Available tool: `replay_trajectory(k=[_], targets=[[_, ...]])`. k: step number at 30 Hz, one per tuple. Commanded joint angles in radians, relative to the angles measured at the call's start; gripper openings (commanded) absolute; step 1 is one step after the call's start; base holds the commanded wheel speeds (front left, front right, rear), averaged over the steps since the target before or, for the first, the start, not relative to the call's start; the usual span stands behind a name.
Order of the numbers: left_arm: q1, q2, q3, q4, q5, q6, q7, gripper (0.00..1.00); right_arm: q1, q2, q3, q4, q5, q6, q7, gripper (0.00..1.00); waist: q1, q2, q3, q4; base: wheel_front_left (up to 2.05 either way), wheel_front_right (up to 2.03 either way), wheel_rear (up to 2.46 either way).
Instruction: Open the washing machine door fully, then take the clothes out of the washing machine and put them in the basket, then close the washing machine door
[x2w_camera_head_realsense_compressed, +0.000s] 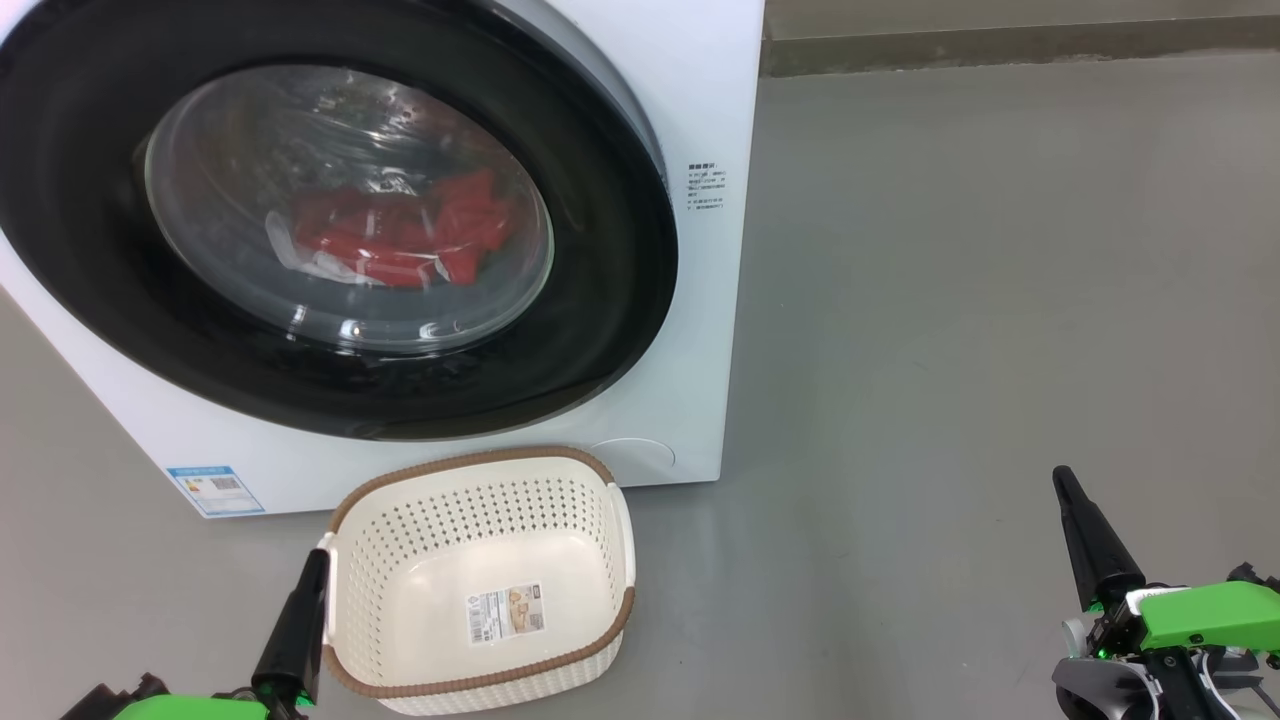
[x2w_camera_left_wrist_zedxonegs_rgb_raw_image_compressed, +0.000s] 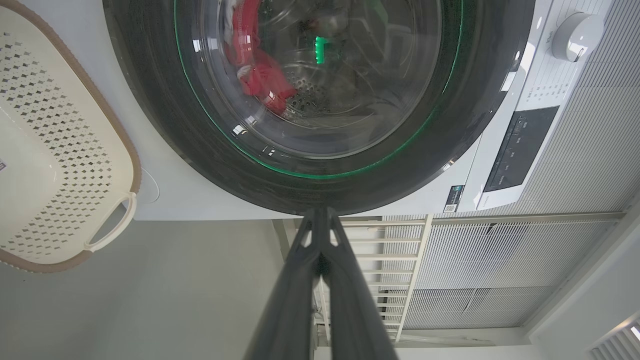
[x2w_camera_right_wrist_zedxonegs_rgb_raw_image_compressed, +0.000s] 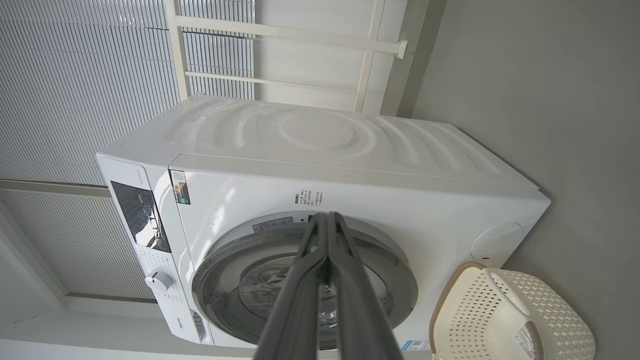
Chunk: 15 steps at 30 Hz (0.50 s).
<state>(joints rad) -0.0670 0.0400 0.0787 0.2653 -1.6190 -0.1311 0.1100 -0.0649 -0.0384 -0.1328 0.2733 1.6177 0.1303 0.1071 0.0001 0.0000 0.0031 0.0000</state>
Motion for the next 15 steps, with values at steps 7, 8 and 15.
replay_trajectory(k=[7, 8, 15], targets=[[-0.041, 0.010, 0.035, -0.021, 0.010, 0.000, 0.003, 0.00, -0.043, -0.012, 0.019, -0.029, -0.009, 0.000, 0.006, 0.00, -0.0001, 0.0000, 0.000, 0.000, 0.00, 0.00, 0.00], [-0.041, 0.010, 0.035, -0.021, 0.010, 0.000, 0.003, 0.00, -0.043, -0.012, 0.019, -0.029, -0.009, 0.000, 0.006, 0.00, -0.0001, 0.0000, 0.000, 0.000, 0.00, 0.00, 0.00], [0.010, -0.003, -0.004, 0.020, 0.000, 0.000, 0.000, 1.00, 0.008, 0.007, 0.002, 0.022, 0.001, 0.000, -0.002, 1.00, 0.0000, 0.0000, 0.000, 0.000, 0.00, 0.00, 0.00]])
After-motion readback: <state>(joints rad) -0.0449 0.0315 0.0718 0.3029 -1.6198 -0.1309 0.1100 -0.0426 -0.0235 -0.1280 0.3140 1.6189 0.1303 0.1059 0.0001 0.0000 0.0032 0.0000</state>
